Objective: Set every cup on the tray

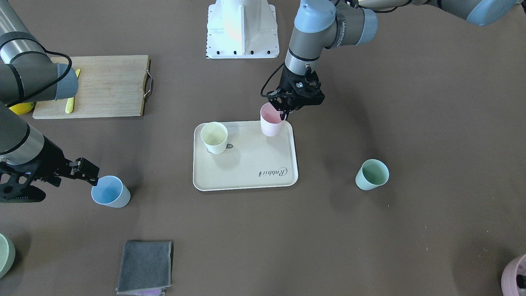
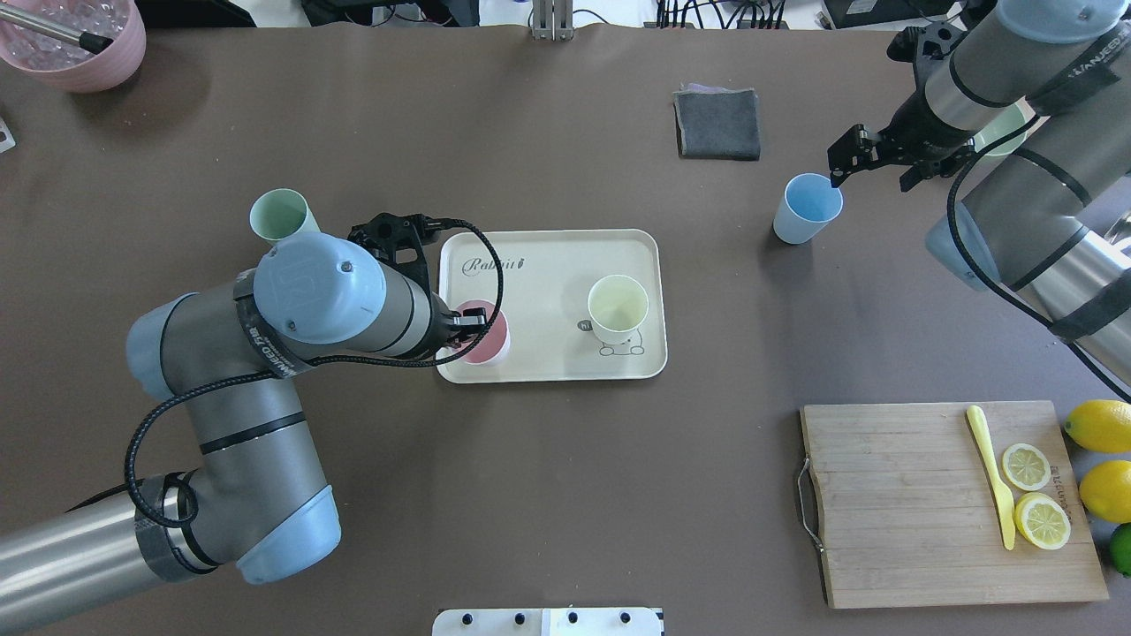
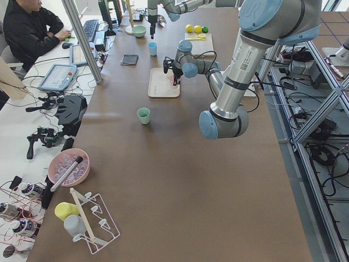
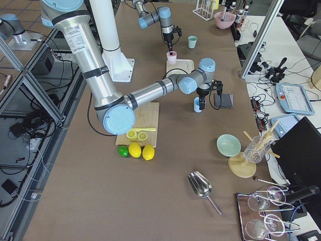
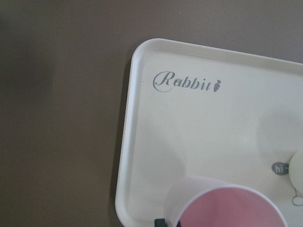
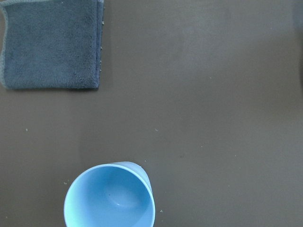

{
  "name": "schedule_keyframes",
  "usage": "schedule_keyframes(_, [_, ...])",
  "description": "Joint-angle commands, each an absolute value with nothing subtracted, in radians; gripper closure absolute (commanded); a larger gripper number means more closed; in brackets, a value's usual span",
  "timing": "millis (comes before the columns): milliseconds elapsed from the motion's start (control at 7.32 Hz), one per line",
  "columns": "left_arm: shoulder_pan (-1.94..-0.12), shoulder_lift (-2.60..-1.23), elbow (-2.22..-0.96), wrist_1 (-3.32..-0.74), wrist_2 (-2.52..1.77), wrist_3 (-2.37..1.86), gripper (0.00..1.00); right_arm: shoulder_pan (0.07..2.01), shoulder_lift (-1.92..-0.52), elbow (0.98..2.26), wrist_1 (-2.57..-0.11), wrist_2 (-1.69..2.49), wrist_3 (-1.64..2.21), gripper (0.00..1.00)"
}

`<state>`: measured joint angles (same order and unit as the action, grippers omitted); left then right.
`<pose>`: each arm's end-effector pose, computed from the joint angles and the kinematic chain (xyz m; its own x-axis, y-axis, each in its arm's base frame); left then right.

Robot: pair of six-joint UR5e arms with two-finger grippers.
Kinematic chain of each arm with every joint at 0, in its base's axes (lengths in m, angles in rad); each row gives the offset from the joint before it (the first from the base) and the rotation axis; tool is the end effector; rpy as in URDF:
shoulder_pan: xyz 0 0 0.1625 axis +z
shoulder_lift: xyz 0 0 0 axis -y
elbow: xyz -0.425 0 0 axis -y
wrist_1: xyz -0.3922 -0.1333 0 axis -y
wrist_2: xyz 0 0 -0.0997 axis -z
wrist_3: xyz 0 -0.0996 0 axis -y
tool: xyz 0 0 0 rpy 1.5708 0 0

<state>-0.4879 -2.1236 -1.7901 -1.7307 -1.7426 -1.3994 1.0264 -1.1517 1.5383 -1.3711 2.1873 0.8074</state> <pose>0.5129 -0.4038 0.2290 0.5770 -0.1160 -0.8084 0.2458 0.9686 0.0365 -0.2792 -0.6074 0.4154 0.6797 0.0335 0.7327 -0.0863 0.9957 0.0346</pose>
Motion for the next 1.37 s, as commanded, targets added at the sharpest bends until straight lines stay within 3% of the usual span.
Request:
schedule_keyframes(0, [-0.488, -2.129, -1.763, -1.732, -1.740, -1.394, 1.00, 1.019, -1.151, 1.525, -1.370, 2.178, 0.807, 0.00])
schedule_keyframes(410, [-0.500, -2.158, -1.724, -1.736, -1.721, -1.394, 1.00, 1.011, -1.140, 1.497, -1.368, 2.152, 0.807, 0.00])
schedule_keyframes(546, [-0.502, -2.161, -1.724, -1.738, -1.721, -1.394, 0.73, 1.011, -1.134, 1.494, -1.370, 2.152, 0.807, 0.00])
schedule_keyframes(683, [-0.502, -2.161, -1.727, -1.738, -1.720, -1.394, 0.03, 1.008, -1.134, 1.494, -1.370, 2.152, 0.807, 0.00])
schedule_keyframes(1229, [-0.517, -2.161, -1.730, -1.738, -1.721, -1.382, 0.03, 0.985, -1.108, 1.448, -1.359, 2.148, 0.808, 0.00])
